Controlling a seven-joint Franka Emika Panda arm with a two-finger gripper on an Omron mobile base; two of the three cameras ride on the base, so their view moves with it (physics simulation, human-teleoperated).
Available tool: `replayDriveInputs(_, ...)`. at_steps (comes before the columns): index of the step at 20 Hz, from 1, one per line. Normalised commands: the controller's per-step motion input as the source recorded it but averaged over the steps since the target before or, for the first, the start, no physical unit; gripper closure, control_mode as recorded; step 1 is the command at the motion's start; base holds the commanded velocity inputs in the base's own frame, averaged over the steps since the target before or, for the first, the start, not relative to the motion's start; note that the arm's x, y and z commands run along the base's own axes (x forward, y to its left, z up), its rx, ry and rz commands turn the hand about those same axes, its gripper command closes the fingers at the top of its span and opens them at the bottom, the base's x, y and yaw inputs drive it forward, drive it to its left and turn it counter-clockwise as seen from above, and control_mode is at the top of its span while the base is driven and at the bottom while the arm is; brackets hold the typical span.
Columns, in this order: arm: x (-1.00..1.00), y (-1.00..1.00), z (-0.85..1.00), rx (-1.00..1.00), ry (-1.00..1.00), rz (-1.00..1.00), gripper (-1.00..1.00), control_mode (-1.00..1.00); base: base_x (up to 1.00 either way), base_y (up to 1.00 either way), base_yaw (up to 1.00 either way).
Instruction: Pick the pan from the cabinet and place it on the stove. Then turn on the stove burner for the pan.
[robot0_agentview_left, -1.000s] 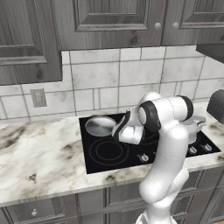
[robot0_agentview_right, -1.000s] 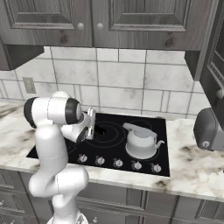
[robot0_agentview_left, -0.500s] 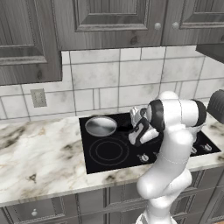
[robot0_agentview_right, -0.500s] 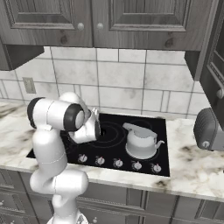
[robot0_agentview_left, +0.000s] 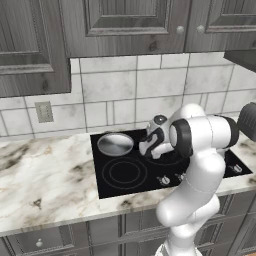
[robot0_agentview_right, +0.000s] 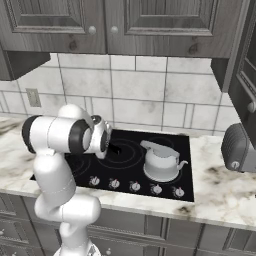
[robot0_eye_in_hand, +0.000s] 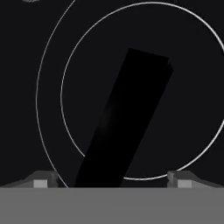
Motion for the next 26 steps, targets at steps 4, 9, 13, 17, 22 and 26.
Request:
replayDriveInputs(4,0.00,0.00,0.19,0.00,0.26,-0.04,-1.00,-1.00,0.00,0.00,0.00)
replayDriveInputs(9,0.00,0.00,0.17,0.00,0.20,-0.03,-1.00,-1.00,0.00,0.00,0.00)
replayDriveInputs(13,-0.09,0.00,0.14,0.00,0.13,-0.03,-1.00,-1.00,0.00,0.00,0.00)
replayDriveInputs(17,-0.20,0.00,0.12,0.00,0.08,-0.03,-1.00,-1.00,0.00,0.00,0.00)
replayDriveInputs(22,-0.37,0.00,0.15,0.00,0.01,-0.03,-1.00,-1.00,0.00,0.00,0.00)
replayDriveInputs(26,-0.43,0.00,0.19,0.00,-0.02,-0.03,-1.00,-1.00,0.00,0.00,0.00)
